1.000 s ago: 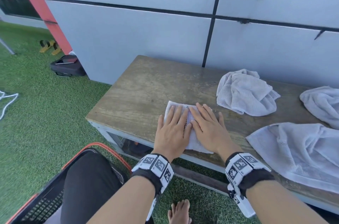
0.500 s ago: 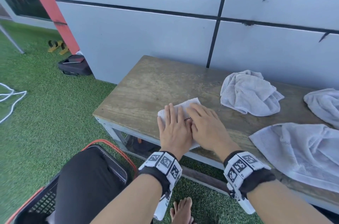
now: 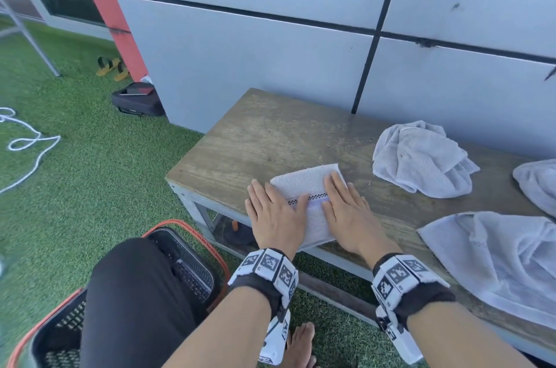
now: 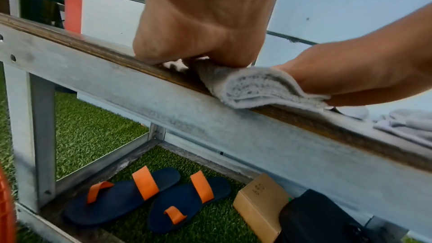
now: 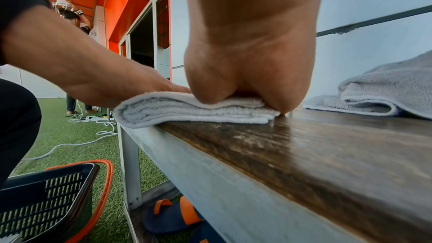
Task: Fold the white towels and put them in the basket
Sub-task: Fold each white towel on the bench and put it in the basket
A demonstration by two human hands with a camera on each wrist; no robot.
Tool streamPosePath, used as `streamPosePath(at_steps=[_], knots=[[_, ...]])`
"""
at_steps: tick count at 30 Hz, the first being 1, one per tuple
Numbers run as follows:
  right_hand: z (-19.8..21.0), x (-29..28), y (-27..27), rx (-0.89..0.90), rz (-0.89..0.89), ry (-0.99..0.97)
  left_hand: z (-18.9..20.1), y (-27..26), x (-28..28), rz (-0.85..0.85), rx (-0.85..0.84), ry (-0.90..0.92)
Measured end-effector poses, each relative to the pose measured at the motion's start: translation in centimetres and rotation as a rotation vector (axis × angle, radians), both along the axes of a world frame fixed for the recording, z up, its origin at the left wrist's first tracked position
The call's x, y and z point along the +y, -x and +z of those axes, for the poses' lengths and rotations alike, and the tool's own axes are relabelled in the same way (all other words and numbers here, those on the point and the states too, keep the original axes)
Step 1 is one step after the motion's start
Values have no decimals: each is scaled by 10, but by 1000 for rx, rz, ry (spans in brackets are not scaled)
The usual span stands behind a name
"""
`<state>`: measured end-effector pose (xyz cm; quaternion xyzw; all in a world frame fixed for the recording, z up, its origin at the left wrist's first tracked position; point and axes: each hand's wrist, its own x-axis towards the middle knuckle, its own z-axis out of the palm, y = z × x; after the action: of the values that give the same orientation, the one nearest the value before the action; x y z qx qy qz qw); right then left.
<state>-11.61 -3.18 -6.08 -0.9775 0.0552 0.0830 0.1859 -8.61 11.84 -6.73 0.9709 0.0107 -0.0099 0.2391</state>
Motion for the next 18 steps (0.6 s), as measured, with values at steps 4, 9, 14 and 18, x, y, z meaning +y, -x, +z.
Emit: streamPosePath(at_steps=[4, 9, 14, 18], knots=[[-8, 2, -3, -55, -4, -7, 12, 1, 5, 10, -23, 38], [3, 0, 4, -104, -19, -105, 34, -4, 14, -117, 105, 276], [36, 5, 14, -100, -267, -414, 72, 7, 17, -283, 159, 633], [64, 5, 26, -75, -412, -586, 101, 19, 16, -337, 173, 830]])
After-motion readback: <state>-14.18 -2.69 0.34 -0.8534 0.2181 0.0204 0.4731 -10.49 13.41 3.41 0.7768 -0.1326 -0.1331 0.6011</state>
